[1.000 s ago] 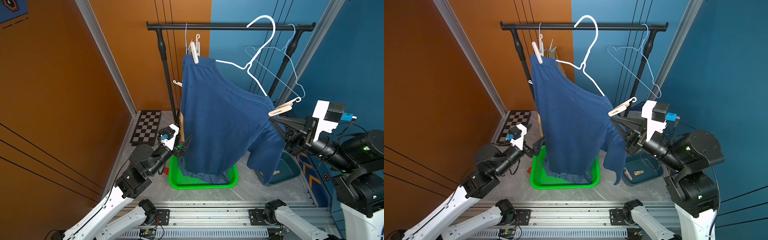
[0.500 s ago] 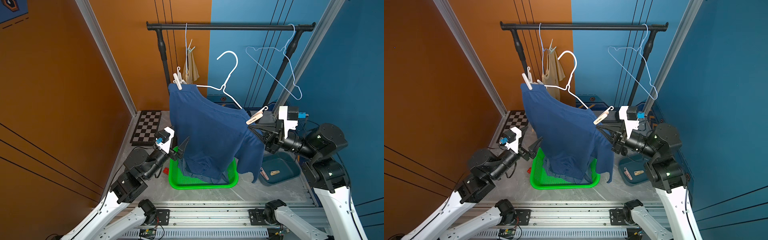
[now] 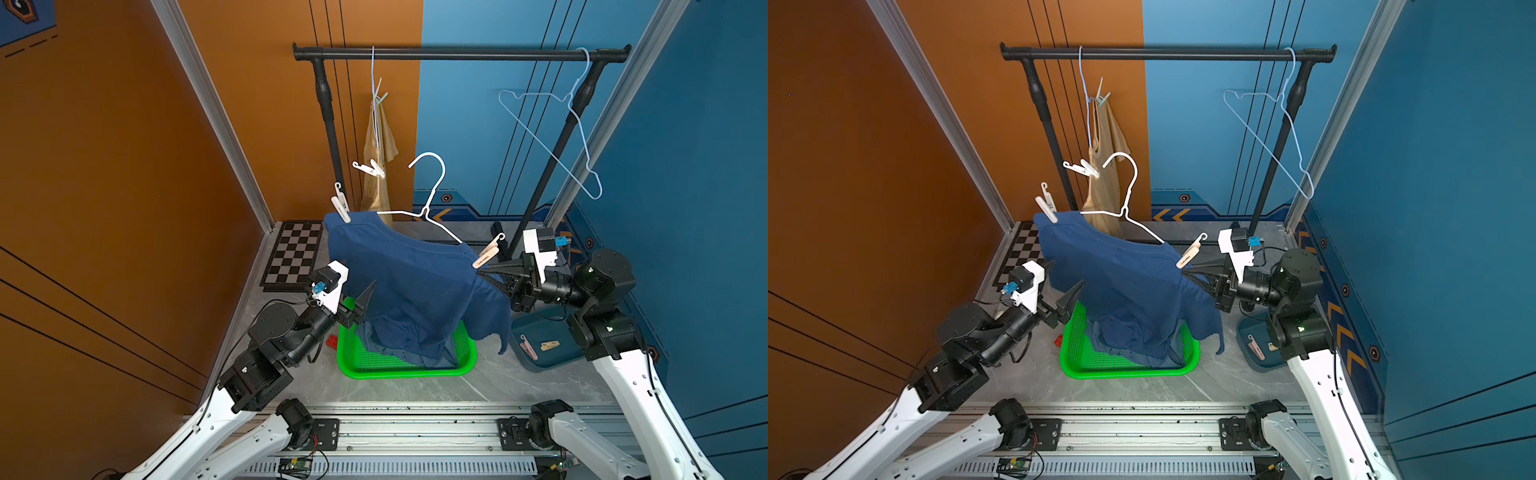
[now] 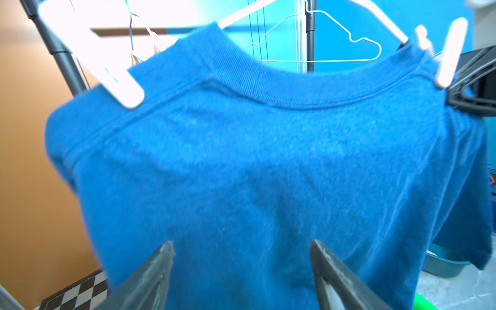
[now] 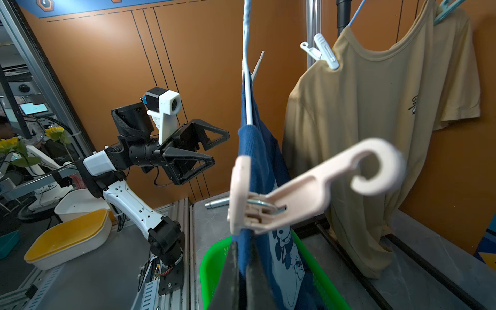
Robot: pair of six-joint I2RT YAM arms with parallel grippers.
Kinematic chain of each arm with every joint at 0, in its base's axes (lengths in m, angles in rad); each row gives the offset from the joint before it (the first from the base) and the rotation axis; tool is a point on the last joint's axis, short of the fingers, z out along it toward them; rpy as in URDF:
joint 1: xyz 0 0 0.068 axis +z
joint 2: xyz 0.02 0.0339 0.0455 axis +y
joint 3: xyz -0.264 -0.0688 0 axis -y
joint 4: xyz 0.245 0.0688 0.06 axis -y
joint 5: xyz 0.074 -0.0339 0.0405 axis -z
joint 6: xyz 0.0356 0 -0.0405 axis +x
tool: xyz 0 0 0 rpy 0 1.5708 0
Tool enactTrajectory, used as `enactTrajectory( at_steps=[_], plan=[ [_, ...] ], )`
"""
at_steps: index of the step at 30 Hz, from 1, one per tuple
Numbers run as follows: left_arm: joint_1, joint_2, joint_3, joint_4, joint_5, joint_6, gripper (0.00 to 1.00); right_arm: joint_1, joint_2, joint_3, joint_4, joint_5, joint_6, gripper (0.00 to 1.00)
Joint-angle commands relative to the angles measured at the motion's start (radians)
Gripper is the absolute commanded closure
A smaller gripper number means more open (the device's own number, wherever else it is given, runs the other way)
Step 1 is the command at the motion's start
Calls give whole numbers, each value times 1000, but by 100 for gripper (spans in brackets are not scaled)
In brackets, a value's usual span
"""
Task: Remove the clothespins securing t-shirts to the hanger
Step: Pick up the hanger from the clothes rail.
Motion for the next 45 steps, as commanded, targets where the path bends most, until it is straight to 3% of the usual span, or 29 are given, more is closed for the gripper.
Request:
enactTrajectory(
  at_steps=[1,15,26,34,45],
  plan=[
    [-26,-19,-23,-13,-40,-22,19,10,-11,-53,115,-26,-28,100],
    [-128,-8,-83,8,-151,-29,21,108,23,-190,-90,124,-438,100],
    [-115,171,40,69,-8,-38,26,159,21,-290,-49,239,-516,100],
    [-54,276,62,198,42,-132,40,174,11,-298,-94,285,-568,100],
    [-20,344,118,219,112,-156,69,179,13,-289,-127,299,-608,100]
  ],
)
